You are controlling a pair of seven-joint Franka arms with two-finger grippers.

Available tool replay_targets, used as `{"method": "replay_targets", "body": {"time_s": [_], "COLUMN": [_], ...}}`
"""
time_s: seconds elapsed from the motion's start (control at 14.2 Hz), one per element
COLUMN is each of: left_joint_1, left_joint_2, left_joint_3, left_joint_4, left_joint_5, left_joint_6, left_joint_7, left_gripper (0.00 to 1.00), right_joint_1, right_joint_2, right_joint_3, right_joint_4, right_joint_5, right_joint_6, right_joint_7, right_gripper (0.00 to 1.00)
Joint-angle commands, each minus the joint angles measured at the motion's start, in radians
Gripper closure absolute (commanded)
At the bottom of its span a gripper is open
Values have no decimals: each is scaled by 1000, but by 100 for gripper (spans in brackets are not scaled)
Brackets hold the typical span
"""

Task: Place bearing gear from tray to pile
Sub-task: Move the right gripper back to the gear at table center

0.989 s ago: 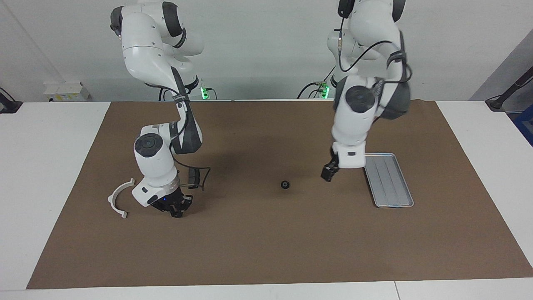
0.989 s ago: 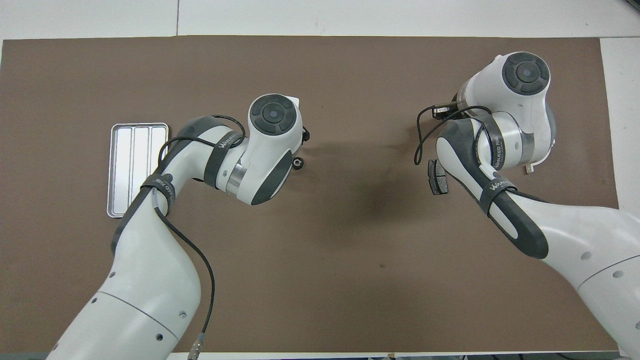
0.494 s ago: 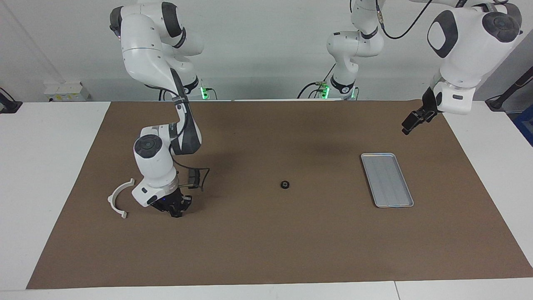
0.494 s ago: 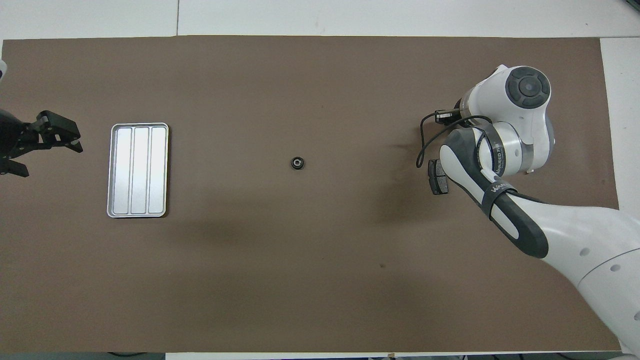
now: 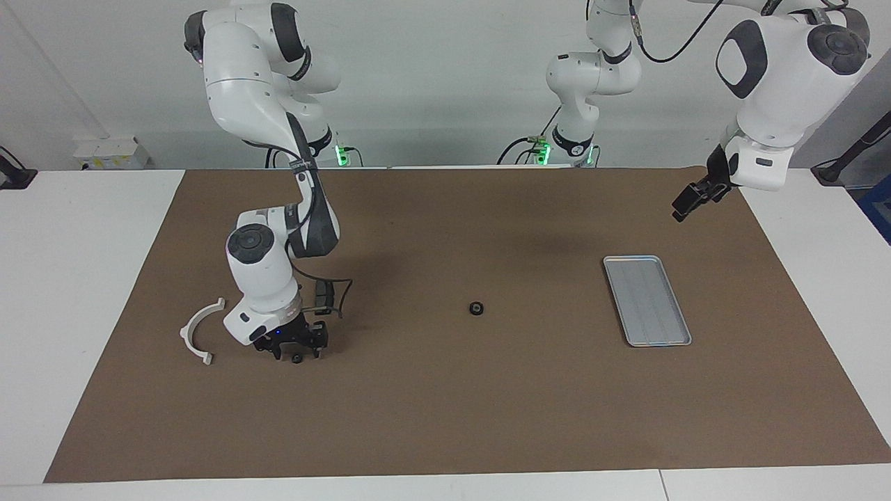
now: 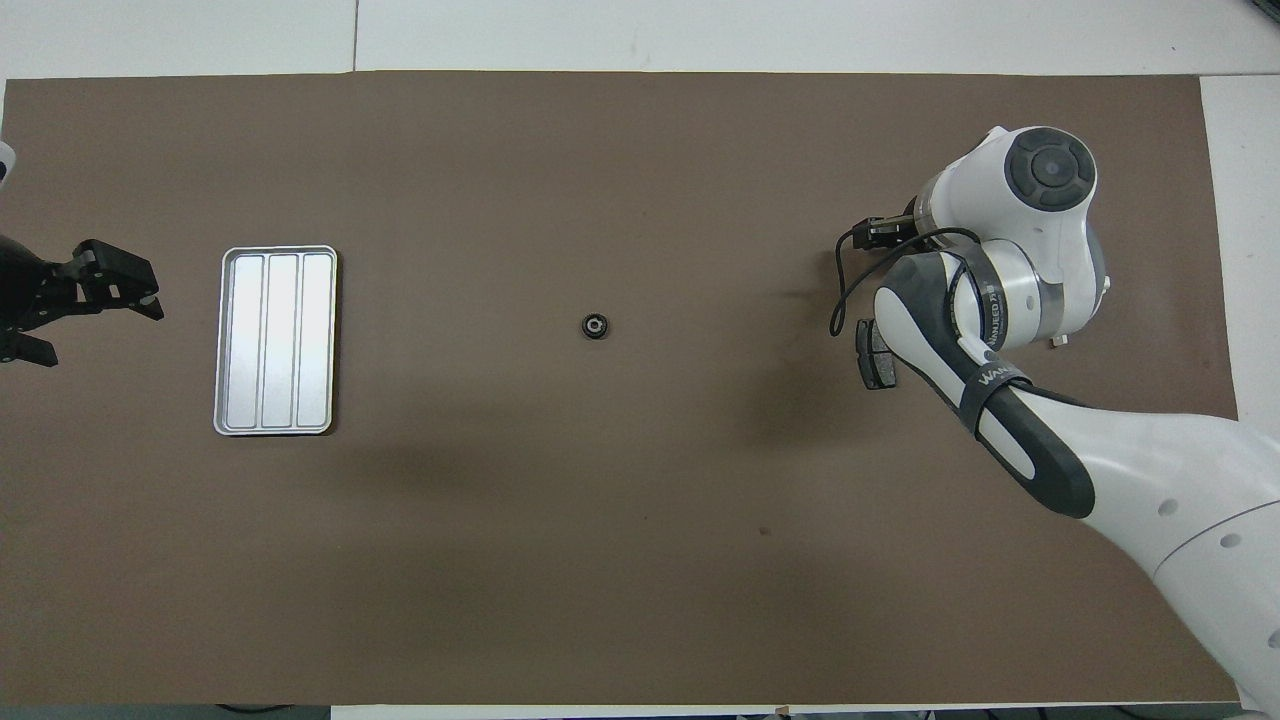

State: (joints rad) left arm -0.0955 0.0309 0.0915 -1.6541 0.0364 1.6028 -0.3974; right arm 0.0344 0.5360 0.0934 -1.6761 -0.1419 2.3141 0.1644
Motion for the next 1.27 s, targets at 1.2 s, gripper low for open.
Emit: {"method": "replay_targets", "body": {"time_s": [1.2], "left_joint_1": [54], "left_joint_2": [-59], "left_joint_3": [-49], "left_joint_4": [-59], "left_joint_5": [-33], "left_joint_6": [29], "left_joint_7": [152], "left_gripper": [0], "right_joint_1": [479], "right_joint_2": [174], "right_joint_3": [23], "right_joint_4": [395], "right_joint_5": [47], "right_joint_6": [-245], "right_joint_7": [685], "right_gripper": [0]}}
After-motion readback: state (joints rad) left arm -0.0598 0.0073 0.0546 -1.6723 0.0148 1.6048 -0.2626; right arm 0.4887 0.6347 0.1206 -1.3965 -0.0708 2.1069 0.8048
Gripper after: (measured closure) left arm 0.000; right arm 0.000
